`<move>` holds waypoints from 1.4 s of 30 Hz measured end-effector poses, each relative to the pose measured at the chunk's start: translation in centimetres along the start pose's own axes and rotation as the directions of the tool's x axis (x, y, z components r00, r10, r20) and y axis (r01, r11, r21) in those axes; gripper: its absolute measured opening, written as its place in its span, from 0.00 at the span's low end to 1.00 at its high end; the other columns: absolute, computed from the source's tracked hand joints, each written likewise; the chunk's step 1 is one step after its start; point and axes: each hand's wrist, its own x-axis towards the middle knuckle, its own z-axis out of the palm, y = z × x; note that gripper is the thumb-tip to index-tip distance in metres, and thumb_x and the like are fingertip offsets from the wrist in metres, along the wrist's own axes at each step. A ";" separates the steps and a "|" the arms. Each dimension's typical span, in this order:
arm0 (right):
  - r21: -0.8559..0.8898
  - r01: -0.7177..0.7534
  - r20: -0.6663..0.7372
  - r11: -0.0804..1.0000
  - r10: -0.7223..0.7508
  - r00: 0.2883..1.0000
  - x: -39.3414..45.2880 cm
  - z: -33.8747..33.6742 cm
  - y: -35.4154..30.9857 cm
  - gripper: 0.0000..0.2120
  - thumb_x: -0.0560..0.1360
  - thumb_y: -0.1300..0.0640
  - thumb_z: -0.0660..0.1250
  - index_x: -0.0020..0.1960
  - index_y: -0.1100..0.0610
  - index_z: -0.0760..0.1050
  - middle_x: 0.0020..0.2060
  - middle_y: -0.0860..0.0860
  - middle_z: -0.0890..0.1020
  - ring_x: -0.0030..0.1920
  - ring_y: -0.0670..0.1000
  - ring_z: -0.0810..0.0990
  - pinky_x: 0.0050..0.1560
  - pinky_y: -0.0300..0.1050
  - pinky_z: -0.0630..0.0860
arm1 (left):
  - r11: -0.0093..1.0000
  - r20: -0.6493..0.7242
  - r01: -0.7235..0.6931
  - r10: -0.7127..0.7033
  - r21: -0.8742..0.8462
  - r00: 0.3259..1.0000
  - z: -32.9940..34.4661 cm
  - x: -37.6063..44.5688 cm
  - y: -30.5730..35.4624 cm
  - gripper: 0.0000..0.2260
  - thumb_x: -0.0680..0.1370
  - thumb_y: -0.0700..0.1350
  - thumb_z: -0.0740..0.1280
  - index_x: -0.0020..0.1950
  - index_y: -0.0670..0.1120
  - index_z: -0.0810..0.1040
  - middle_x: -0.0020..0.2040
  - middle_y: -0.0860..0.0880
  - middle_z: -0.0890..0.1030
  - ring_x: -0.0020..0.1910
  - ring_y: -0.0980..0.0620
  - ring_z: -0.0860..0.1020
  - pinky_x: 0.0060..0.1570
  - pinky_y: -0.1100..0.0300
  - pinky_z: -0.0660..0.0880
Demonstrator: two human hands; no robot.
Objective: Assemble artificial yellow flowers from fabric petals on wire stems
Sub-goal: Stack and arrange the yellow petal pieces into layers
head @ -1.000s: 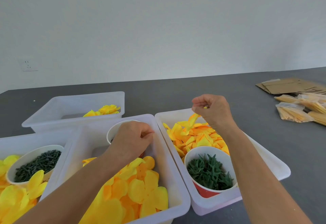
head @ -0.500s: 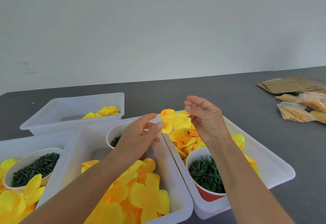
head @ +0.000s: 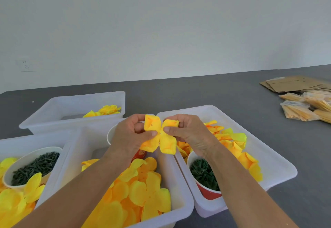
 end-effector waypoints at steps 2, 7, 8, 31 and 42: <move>0.012 -0.008 -0.023 1.000 0.008 1.000 0.0 -0.1 -0.2 0.10 0.70 0.63 0.72 0.52 0.59 0.78 0.45 0.60 0.83 0.45 0.59 0.82 0.51 0.59 0.78 | 0.999 0.022 0.005 -0.004 -0.040 1.000 0.2 -0.1 -0.3 0.12 0.72 0.37 0.72 0.50 0.50 0.78 0.39 0.53 0.85 0.38 0.56 0.83 0.32 0.67 0.77; 0.018 -0.056 -0.092 0.998 0.058 0.994 0.0 -0.3 -0.4 0.11 0.70 0.65 0.72 0.52 0.61 0.78 0.45 0.59 0.83 0.44 0.57 0.83 0.49 0.55 0.80 | 0.995 0.078 0.059 -0.053 -0.081 0.996 0.7 0.2 -1.3 0.05 0.72 0.38 0.71 0.46 0.46 0.81 0.39 0.50 0.85 0.36 0.55 0.83 0.31 0.66 0.76; 0.017 -0.068 -0.090 0.998 0.069 0.993 -0.1 -0.4 -0.4 0.10 0.70 0.65 0.72 0.51 0.61 0.78 0.44 0.58 0.84 0.43 0.56 0.83 0.48 0.54 0.81 | 0.993 0.095 0.071 -0.063 -0.090 0.994 0.7 0.3 -1.3 0.05 0.72 0.38 0.71 0.46 0.45 0.81 0.39 0.49 0.85 0.37 0.54 0.83 0.32 0.65 0.77; -0.439 0.021 -0.202 0.898 -0.121 0.972 -0.4 2.4 -0.1 0.16 0.73 0.47 0.69 0.32 0.55 0.72 0.26 0.47 0.75 0.26 0.47 0.75 0.30 0.39 0.69 | 0.098 0.273 -0.533 0.773 0.840 0.573 0.3 -1.1 -0.9 0.11 0.59 0.27 0.74 0.36 0.38 0.79 0.24 0.44 0.74 0.23 0.45 0.73 0.19 0.55 0.71; 0.135 -0.030 -0.195 0.990 0.056 0.979 0.1 1.4 0.0 0.16 0.68 0.71 0.71 0.53 0.58 0.76 0.43 0.52 0.83 0.43 0.50 0.82 0.44 0.43 0.80 | 0.500 0.088 -0.550 0.682 0.669 0.726 -0.2 -0.8 -1.0 0.15 0.68 0.38 0.75 0.54 0.41 0.80 0.47 0.48 0.82 0.45 0.47 0.80 0.43 0.55 0.78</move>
